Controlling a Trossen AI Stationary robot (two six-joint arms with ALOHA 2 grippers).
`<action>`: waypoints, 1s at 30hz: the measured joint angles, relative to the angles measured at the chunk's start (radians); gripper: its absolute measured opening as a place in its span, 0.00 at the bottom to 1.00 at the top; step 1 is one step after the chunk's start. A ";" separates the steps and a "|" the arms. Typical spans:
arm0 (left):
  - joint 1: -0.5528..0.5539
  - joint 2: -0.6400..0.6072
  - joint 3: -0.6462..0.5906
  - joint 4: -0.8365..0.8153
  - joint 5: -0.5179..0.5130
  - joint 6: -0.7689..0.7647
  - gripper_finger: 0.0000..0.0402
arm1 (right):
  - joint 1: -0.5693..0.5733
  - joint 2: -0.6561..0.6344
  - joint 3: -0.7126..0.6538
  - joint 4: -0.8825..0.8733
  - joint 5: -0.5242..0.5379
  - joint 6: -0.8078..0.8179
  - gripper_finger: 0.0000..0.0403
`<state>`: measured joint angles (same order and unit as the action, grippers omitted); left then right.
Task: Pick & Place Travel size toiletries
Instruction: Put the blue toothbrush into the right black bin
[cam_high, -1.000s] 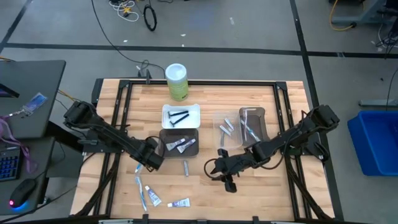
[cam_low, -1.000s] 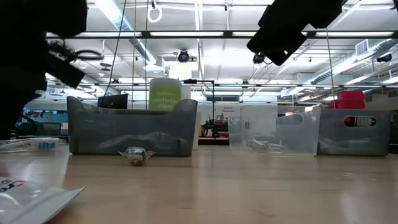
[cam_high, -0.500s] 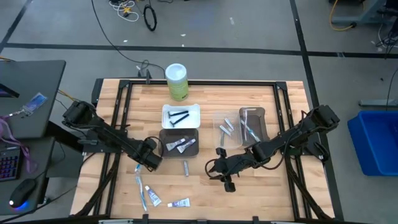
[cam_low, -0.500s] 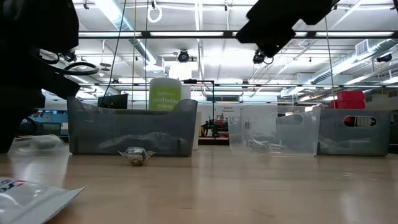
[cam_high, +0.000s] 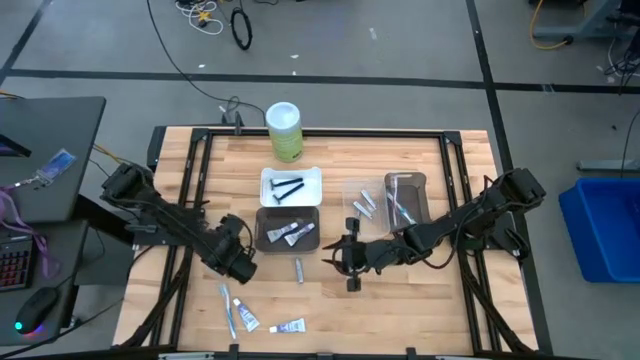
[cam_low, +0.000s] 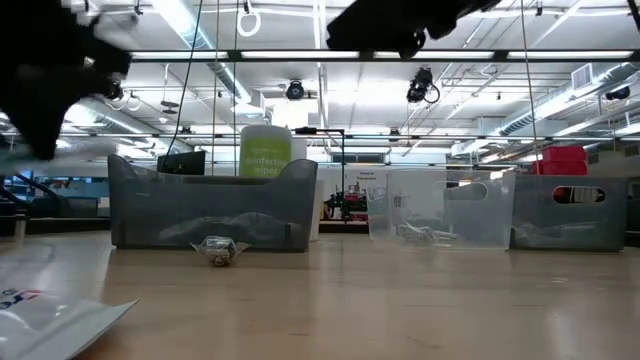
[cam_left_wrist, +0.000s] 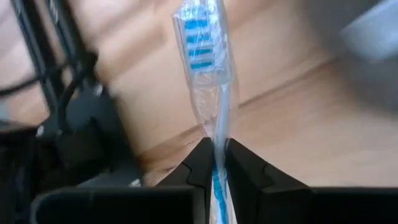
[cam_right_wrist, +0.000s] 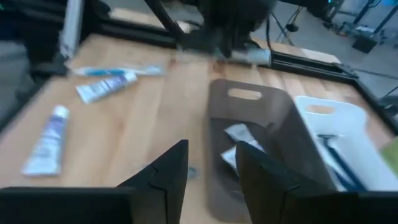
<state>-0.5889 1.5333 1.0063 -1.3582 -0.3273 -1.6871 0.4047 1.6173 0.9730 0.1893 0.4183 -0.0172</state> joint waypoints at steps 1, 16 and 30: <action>-0.016 0.000 0.042 -0.010 -0.046 -0.013 0.09 | -0.008 0.000 0.000 -0.006 -0.004 -0.030 0.37; -0.097 0.008 0.311 0.464 -0.901 0.466 0.09 | -0.156 0.013 0.000 0.220 -0.237 0.231 0.62; 0.058 0.023 0.311 0.851 -0.876 0.862 0.11 | -0.195 0.088 0.000 0.485 -0.290 0.243 0.52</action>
<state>-0.5309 1.5566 1.3174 -0.5075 -1.2035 -0.8252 0.2093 1.7057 0.9730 0.6746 0.1280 0.2260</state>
